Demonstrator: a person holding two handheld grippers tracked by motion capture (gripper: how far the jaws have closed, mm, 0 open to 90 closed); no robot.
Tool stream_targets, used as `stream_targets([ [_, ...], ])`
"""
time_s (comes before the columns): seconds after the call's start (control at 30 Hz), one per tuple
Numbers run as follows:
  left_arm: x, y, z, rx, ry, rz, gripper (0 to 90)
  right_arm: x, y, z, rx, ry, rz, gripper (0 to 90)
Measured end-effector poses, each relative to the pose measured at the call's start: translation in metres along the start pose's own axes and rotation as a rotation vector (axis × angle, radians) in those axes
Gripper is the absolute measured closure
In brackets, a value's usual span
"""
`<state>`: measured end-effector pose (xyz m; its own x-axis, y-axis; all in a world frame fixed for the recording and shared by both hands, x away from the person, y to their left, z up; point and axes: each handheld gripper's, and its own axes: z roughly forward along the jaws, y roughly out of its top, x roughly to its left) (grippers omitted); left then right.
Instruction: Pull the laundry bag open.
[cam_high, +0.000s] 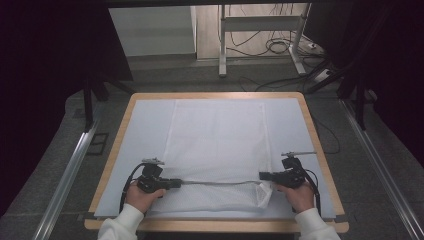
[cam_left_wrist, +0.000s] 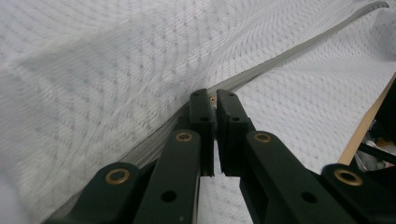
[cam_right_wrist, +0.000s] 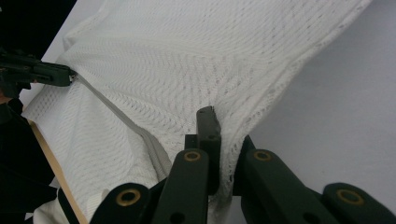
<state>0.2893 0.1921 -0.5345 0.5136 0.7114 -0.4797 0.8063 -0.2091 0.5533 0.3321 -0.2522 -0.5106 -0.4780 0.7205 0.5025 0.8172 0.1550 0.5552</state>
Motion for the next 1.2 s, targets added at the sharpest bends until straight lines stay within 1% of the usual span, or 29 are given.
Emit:
stream_targets([
  [0.2,0.003,0.001,-0.006,-0.003,0.006,-0.003,86.9,-0.001,0.000,0.000,0.002,0.003,-0.002,88.4],
  [0.27,0.004,0.001,-0.006,-0.004,0.006,-0.008,86.9,-0.001,0.000,0.000,0.000,0.001,-0.003,88.4],
  [0.3,0.007,0.000,-0.007,-0.003,0.006,-0.014,86.9,-0.001,0.000,0.000,-0.001,0.001,-0.003,88.4],
  [0.33,0.008,0.000,-0.008,-0.006,-0.002,-0.020,86.9,-0.001,0.000,0.000,0.000,0.001,-0.003,88.4],
  [0.43,0.008,0.000,-0.009,-0.004,0.010,-0.011,87.0,-0.001,0.000,0.000,0.002,0.000,-0.003,88.4],
  [0.57,0.008,-0.001,-0.011,-0.007,0.007,-0.014,86.9,-0.001,0.000,-0.001,-0.001,0.007,-0.004,88.4],
  [0.67,0.009,-0.002,-0.012,-0.007,0.016,-0.016,86.9,-0.001,0.000,0.000,0.002,0.002,-0.007,88.4],
  [0.7,0.012,-0.003,-0.015,-0.014,0.016,-0.028,86.9,-0.001,0.000,0.000,0.003,0.004,-0.003,88.4],
  [0.83,0.016,-0.005,-0.021,-0.030,0.018,-0.034,86.9,-0.002,-0.001,0.000,-0.001,0.006,0.000,88.4],
  [0.97,0.018,-0.007,-0.023,-0.027,0.022,-0.038,86.9,-0.002,-0.001,-0.001,-0.001,0.005,-0.001,88.4],
  [1.03,0.021,-0.009,-0.028,-0.040,0.022,-0.049,86.9,-0.002,-0.001,-0.001,-0.001,0.006,0.000,88.4],
  [1.1,0.022,-0.010,-0.029,-0.042,0.022,-0.049,86.9,-0.002,-0.001,0.000,0.000,0.004,-0.002,88.4],
  [1.13,0.024,-0.011,-0.033,-0.050,0.023,-0.056,86.9,-0.002,-0.001,-0.001,0.000,0.004,0.000,88.4],
  [1.2,0.025,-0.012,-0.034,-0.056,0.027,-0.060,87.0,-0.002,-0.001,-0.001,0.000,0.005,0.001,88.4],
])
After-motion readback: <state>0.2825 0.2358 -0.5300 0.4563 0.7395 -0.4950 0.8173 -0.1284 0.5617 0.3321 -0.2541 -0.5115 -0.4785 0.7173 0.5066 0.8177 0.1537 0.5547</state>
